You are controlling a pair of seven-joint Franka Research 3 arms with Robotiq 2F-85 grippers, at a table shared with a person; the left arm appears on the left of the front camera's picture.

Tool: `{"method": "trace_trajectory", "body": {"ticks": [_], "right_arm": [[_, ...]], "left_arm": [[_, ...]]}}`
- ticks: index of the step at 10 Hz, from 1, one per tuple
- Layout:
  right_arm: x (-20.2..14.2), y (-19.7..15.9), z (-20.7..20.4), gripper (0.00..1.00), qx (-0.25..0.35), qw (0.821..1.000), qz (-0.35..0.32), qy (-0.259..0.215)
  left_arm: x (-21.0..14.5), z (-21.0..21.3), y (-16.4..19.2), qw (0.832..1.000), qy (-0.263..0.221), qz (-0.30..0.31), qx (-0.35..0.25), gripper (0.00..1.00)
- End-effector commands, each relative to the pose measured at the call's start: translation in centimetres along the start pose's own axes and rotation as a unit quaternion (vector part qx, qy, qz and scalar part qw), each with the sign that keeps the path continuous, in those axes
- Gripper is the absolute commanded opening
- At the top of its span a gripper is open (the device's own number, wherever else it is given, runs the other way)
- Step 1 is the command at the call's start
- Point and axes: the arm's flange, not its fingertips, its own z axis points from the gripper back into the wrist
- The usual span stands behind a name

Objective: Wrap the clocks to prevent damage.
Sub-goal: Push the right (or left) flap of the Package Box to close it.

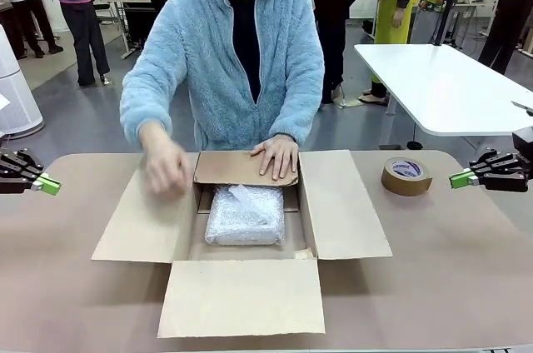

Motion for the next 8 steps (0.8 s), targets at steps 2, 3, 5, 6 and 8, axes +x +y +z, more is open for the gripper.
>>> {"method": "trace_trajectory", "body": {"ticks": [2, 3, 5, 6, 8], "right_arm": [[-0.06, 0.32, -0.05, 0.01, -0.003, 1.0, -0.001, 0.011], [-0.06, 0.32, -0.05, 0.01, -0.003, 1.0, -0.001, 0.011], [-0.06, 0.32, -0.05, 0.01, -0.003, 1.0, -0.001, 0.011], [-0.06, 0.32, -0.05, 0.01, -0.003, 1.0, -0.001, 0.011], [-0.06, 0.32, -0.05, 0.01, -0.003, 1.0, -0.001, 0.011]], "left_arm": [[0.4, 0.14, -0.07, 1.0, 0.001, 0.008, 0.008, 0.0], [0.4, 0.14, -0.07, 1.0, 0.001, 0.008, 0.008, 0.0], [0.4, 0.14, -0.07, 1.0, 0.001, 0.008, 0.008, 0.0], [0.4, 0.14, -0.07, 1.0, 0.001, 0.008, 0.008, 0.0], [0.4, 0.14, -0.07, 1.0, 0.001, 0.008, 0.008, 0.0]]}}
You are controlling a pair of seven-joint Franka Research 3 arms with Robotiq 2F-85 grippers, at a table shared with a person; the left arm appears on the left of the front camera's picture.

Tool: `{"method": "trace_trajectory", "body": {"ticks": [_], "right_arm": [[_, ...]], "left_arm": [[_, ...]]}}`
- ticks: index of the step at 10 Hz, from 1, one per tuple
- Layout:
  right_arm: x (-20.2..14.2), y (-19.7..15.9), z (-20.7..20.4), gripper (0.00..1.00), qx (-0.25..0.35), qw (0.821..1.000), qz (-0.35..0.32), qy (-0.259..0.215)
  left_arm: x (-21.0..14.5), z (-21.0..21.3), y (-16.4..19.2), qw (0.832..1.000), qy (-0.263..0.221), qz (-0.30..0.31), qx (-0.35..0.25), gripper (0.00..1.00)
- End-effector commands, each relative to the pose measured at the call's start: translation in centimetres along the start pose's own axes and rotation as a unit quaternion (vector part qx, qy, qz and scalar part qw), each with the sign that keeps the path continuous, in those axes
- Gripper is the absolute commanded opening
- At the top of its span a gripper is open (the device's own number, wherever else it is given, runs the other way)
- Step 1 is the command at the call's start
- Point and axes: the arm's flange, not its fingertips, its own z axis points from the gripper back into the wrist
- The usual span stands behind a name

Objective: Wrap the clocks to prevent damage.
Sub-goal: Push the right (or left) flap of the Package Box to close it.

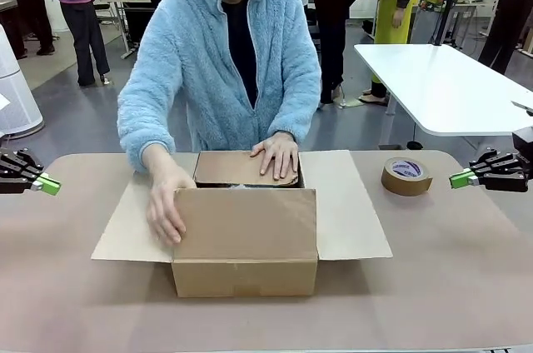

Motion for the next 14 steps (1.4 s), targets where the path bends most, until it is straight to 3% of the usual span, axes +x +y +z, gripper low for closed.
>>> {"method": "trace_trajectory", "body": {"ticks": [1, 14], "right_arm": [[-0.06, 0.32, -0.05, 0.01, -0.003, 1.0, -0.001, 0.011], [-0.06, 0.32, -0.05, 0.01, -0.003, 1.0, -0.001, 0.011]], "left_arm": [[0.41, 0.13, -0.07, 1.0, 0.0, 0.008, 0.008, 0.0], [0.41, 0.13, -0.07, 1.0, 0.0, 0.008, 0.008, 0.0]]}}
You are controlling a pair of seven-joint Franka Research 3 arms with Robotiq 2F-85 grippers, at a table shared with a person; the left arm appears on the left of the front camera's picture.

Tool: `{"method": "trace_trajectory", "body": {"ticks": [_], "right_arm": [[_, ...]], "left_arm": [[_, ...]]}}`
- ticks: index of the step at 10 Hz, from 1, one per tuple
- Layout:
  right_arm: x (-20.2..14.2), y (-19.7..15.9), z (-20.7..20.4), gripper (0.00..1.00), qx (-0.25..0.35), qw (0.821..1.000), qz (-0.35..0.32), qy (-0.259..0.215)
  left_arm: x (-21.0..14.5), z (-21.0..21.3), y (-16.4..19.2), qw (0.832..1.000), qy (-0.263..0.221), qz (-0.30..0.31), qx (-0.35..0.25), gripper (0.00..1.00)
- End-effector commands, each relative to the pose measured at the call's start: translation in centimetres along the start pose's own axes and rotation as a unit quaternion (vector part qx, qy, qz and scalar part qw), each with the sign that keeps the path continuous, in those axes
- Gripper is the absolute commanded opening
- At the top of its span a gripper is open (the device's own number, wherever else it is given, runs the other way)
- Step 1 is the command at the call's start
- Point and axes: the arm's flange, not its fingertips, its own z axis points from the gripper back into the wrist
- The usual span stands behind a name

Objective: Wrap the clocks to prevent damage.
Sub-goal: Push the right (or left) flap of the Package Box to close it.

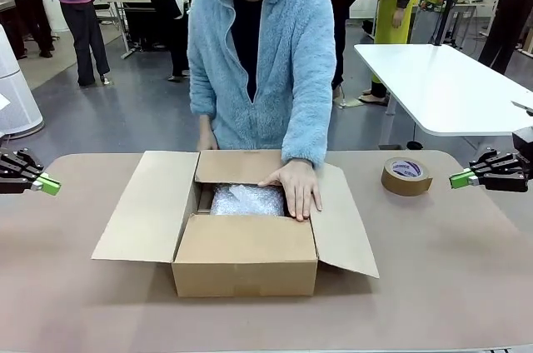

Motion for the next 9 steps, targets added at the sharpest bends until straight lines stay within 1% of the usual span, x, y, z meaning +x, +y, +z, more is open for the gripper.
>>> {"method": "trace_trajectory", "body": {"ticks": [1, 2, 3, 4, 5, 6, 7, 9], "right_arm": [[-0.1, 0.3, -0.1, 0.01, -0.003, 1.0, -0.001, 0.011], [-0.1, 0.3, -0.1, 0.01, -0.003, 1.0, -0.001, 0.011], [-0.1, 0.3, -0.1, 0.01, -0.003, 1.0, -0.001, 0.011], [-0.1, 0.3, -0.1, 0.01, -0.003, 1.0, -0.001, 0.011], [-0.1, 0.3, -0.1, 0.01, -0.003, 1.0, -0.001, 0.011], [-0.1, 0.3, -0.1, 0.01, -0.003, 1.0, -0.001, 0.011], [-0.1, 0.3, -0.1, 0.01, -0.003, 1.0, -0.001, 0.011], [-0.1, 0.3, -0.1, 0.01, -0.003, 1.0, -0.001, 0.011]], "left_arm": [[0.4, 0.1, -0.1, 1.0, 0.0, 0.008, 0.008, 0.0], [0.0, 0.0, 0.0, 1.0, 0.0, 0.0, 0.0, 0.0], [-0.9, -1.6, -0.3, 1.0, 0.003, -0.018, 0.007, 0.0], [-1.4, -3.0, -0.8, 0.999, 0.005, -0.024, 0.029, 0.0], [-1.6, -4.2, -0.9, 0.998, 0.016, -0.029, 0.056, 0.0], [-1.8, -5.3, -0.6, 0.997, 0.023, -0.03, 0.069, 0.0], [-1.9, -6.6, -0.3, 0.997, 0.026, -0.026, 0.074, 0.0], [-1.7, -9.7, 1.5, 0.998, 0.024, -0.033, 0.053, 0.0]]}}
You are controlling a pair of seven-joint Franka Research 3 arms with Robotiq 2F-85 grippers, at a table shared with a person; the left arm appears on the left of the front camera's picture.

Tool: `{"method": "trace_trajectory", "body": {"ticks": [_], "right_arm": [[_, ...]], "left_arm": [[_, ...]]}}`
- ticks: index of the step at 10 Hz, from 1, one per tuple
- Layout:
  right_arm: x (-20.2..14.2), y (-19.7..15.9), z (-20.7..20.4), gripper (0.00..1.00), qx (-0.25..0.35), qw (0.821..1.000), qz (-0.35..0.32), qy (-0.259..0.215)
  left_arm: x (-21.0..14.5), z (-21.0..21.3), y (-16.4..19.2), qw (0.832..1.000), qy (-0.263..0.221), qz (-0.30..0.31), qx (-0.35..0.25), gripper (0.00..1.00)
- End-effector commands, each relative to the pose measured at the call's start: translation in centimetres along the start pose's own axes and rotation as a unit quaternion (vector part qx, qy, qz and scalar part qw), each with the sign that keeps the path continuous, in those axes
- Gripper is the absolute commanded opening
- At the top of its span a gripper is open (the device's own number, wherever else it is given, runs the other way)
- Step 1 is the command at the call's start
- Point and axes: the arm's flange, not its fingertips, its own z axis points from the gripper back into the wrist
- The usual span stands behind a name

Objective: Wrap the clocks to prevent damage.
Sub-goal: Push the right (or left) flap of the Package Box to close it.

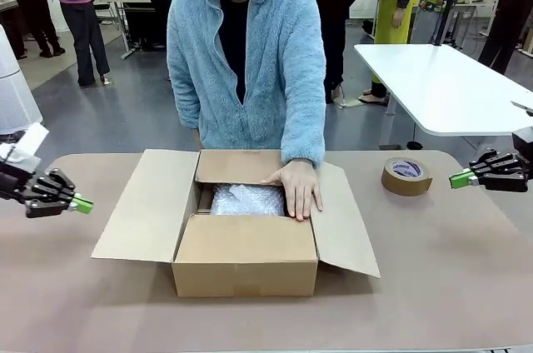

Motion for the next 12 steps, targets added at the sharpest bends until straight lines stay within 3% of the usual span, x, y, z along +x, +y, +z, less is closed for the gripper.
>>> {"method": "trace_trajectory", "body": {"ticks": [1, 4, 6, 9, 12], "right_arm": [[-0.1, 0.3, 0.0, 0.01, -0.003, 1.0, -0.001, 0.011], [-0.1, 0.3, 0.0, 0.01, -0.003, 1.0, -0.001, 0.011], [-0.1, 0.3, 0.0, 0.01, -0.003, 1.0, -0.001, 0.011], [-0.1, 0.3, 0.0, 0.01, -0.003, 1.0, -0.001, 0.011], [-0.1, 0.3, 0.0, 0.01, -0.003, 1.0, -0.001, 0.011]], "left_arm": [[0.1, -3.6, 1.2, 1.0, -0.017, -0.015, -0.012, 0.0], [0.4, -6.7, 1.4, 0.998, -0.055, -0.004, -0.035, 0.0], [0.6, -6.3, 1.7, 0.997, -0.072, 0.0, -0.036, 0.0], [1.9, -5.1, 1.2, 0.985, -0.167, 0.005, -0.044, 0.0], [4.3, -5.8, 2.0, 0.979, -0.199, -0.003, -0.049, 0.0]]}}
